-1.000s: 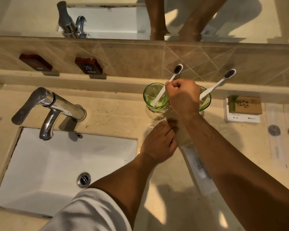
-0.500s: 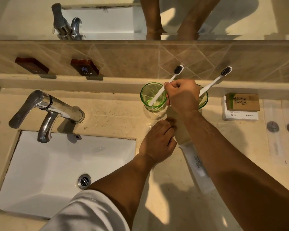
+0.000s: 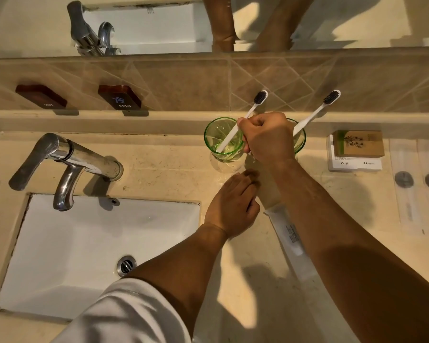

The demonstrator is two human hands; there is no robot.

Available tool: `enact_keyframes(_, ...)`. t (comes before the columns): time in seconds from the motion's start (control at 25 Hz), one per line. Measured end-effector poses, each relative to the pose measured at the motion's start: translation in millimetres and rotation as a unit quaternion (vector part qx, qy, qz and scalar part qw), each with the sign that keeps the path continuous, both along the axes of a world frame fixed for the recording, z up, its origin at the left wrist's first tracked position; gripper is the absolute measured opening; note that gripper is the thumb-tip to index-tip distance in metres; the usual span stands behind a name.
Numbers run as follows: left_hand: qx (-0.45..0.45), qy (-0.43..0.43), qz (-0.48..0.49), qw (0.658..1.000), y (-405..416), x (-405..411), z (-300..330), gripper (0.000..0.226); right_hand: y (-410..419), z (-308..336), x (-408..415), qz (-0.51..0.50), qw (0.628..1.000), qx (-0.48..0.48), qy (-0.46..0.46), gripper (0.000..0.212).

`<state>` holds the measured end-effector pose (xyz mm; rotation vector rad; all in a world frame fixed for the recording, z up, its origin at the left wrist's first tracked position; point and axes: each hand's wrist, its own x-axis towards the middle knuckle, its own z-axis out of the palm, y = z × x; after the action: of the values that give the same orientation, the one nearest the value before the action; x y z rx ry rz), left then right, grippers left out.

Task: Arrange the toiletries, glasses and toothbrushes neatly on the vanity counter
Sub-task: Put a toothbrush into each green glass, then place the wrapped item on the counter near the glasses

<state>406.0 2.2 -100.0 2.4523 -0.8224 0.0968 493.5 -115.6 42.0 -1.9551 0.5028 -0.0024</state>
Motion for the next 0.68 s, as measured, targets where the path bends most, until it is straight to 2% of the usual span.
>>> enact_keyframes(0.2,0.023,0.006,-0.007,1.0,0.2,-1.3,7.1,0.035,-27.4,18.5,-42.6,-0.069,0.994,-0.027,-0.083,0.018)
enact_keyframes(0.44,-0.009,0.041,0.009,0.999,-1.7,-3.8,10.4,0.035,-54.5,-31.9,-165.7,-0.006,0.991,-0.13,0.013,0.004)
enact_keyframes(0.48,-0.012,0.052,0.01,0.999,-1.1,-3.6,12.1,0.036,-57.1,-41.7,-178.8,-0.001,0.988,-0.147,0.037,0.005)
enact_keyframes(0.6,0.011,0.073,-0.009,0.997,0.1,-1.8,16.9,0.04,-63.2,-64.6,-211.5,0.012,0.971,-0.206,0.119,0.036)
enact_keyframes(0.68,0.035,0.075,-0.018,0.996,-1.3,-1.2,18.5,0.039,-61.8,-71.3,-225.6,0.012,0.967,-0.209,0.146,0.049)
